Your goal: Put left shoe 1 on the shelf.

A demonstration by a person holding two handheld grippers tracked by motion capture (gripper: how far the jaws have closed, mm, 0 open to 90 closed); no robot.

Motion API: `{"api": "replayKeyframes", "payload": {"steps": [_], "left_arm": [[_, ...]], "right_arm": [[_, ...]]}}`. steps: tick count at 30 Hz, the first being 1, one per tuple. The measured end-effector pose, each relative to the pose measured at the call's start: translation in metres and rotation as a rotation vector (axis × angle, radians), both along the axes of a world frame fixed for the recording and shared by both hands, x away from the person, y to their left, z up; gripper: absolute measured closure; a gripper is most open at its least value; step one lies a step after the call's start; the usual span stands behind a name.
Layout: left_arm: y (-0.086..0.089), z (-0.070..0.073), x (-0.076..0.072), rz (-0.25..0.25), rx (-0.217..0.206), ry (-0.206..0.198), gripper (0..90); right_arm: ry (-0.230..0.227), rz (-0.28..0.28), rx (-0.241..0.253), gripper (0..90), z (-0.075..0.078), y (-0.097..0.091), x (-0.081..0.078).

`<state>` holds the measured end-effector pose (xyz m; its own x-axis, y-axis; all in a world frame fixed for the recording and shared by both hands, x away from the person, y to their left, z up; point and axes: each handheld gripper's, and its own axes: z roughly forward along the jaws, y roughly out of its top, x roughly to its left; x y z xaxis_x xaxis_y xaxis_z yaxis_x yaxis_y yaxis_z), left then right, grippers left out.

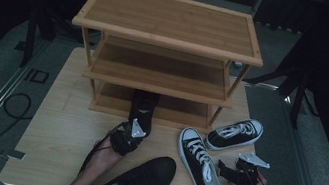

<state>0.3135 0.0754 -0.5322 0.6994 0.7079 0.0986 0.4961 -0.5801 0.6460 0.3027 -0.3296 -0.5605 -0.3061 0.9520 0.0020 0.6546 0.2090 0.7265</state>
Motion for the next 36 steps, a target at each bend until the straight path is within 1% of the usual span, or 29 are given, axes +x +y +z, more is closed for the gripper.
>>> {"api": "replayKeyframes", "payload": {"steps": [3,5,9,10,12,14,17,19,21,23,25,26,27,28,30,32,33,34,35,36], "left_arm": [[0.000,0.000,0.003,0.006,-0.001,0.000,89.8],[0.000,0.000,0.005,0.016,0.006,-0.006,89.8],[0.001,0.001,0.010,0.036,0.002,-0.005,89.8],[0.001,0.001,0.014,0.049,-0.008,-0.003,89.8],[0.002,0.001,0.018,0.053,-0.005,-0.005,89.8],[0.003,0.003,0.020,0.069,-0.027,-0.012,89.8],[0.002,0.007,0.025,0.068,-0.024,-0.012,89.8],[0.000,0.007,0.027,0.065,-0.017,-0.014,89.9],[-0.001,0.007,0.028,0.065,-0.020,-0.015,89.8],[-0.001,0.006,0.032,0.080,-0.022,-0.010,89.8],[-0.002,0.006,0.032,0.081,-0.022,-0.010,89.8],[-0.002,0.006,0.031,0.083,-0.011,-0.015,89.6],[-0.002,0.005,0.029,0.085,-0.003,-0.012,89.5],[-0.001,0.004,0.027,0.082,-0.007,-0.005,89.4],[0.001,0.000,0.023,0.078,0.005,-0.003,89.5],[0.003,-0.004,0.023,0.090,0.012,0.005,89.5],[0.004,-0.005,0.025,0.096,0.008,0.012,89.5],[0.006,-0.006,0.027,0.093,-0.016,0.024,89.8],[0.005,-0.006,0.027,0.091,-0.016,0.024,89.9],[0.004,-0.006,0.027,0.090,-0.005,0.015,89.9]], "right_arm": [[0.000,0.000,0.000,16.7,0.000,0.000,0.000],[0.000,0.000,0.000,16.7,0.000,0.000,0.000],[0.000,0.000,0.000,16.7,0.000,0.000,0.000],[0.000,0.001,-0.001,16.7,0.000,0.000,0.000],[-0.001,0.001,-0.001,16.6,0.000,0.000,0.000],[0.000,0.000,0.000,16.6,0.000,0.000,0.000],[0.000,0.001,-0.001,16.7,0.000,0.000,0.000],[0.000,0.001,-0.001,16.7,0.000,0.000,0.000],[0.000,0.001,-0.002,16.7,0.000,0.000,0.000],[0.000,0.001,-0.001,16.7,0.000,0.000,0.000],[0.000,0.001,-0.001,16.7,0.000,0.000,0.000],[0.000,0.001,-0.001,16.6,0.000,0.000,0.000],[-0.001,0.001,-0.002,16.7,0.000,0.000,0.000],[0.000,0.001,-0.001,16.6,0.000,0.000,0.000],[0.000,0.001,-0.001,16.6,0.000,0.000,0.000],[-0.001,0.001,0.000,16.7,0.000,0.000,0.000],[-0.001,0.000,0.000,16.6,0.000,0.000,0.000],[-0.001,0.000,0.000,16.7,0.000,0.000,0.000],[0.000,0.000,0.000,16.6,0.000,0.000,0.000],[0.000,0.000,0.000,16.7,0.000,0.000,0.000]]}}
